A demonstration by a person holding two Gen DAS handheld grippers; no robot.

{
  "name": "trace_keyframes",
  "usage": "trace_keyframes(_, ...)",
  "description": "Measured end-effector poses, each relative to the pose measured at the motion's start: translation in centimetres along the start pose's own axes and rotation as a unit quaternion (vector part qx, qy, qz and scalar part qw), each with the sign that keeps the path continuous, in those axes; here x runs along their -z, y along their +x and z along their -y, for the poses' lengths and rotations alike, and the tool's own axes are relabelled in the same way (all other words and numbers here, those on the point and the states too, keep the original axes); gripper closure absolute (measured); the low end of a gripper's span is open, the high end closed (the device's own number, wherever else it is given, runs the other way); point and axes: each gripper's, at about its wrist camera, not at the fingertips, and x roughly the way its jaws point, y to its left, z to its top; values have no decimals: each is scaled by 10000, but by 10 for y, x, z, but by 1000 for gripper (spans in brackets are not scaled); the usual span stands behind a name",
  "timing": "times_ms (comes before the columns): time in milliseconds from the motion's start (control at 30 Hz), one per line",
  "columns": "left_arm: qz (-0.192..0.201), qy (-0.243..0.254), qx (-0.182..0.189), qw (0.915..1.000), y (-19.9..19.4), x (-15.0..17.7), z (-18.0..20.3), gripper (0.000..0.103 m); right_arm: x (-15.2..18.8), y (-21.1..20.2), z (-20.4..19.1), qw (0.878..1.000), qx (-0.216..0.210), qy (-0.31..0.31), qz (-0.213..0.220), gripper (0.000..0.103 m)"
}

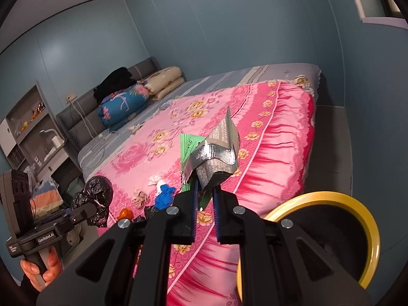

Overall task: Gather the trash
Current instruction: 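Carry the black bag with the left tool while the right tool carries the foil packet to the bin, then open the left tool over the bin while the right tool drops the foil packet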

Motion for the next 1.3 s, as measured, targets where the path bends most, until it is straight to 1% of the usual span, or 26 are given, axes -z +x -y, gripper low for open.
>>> trace_keyframes(167, -52, 186, 183, 9996, 11, -3, 23, 67, -3, -13, 21, 9996, 200, 114, 147, 92)
trace_keyframes(333, -231, 407, 355, 9983, 31, 0, 50, 67, -3, -22, 43, 9988, 337, 300, 191, 92)
trace_keyframes(567, -503, 712, 617, 9943, 60, 7, 83, 67, -3, -28, 69, 9969, 575, 504, 194, 92)
trace_keyframes(767, -734, 884, 752, 9905, 86, 12, 103, 67, 0, -27, 90, 9949, 679, 715, 190, 91)
trace_keyframes(967, -1012, 1071, 846, 9855, 111, 24, 121, 67, 2, -20, 106, 9934, 757, 858, 106, 91)
trace_keyframes(1100, -1249, 1306, 863, 9797, 129, 39, 138, 67, 5, -14, 116, 9920, 741, 1019, 5, 91)
trace_keyframes(1300, -1546, 1497, 997, 9715, 145, 62, 156, 66, 7, -5, 126, 9911, 633, 1167, -110, 91)
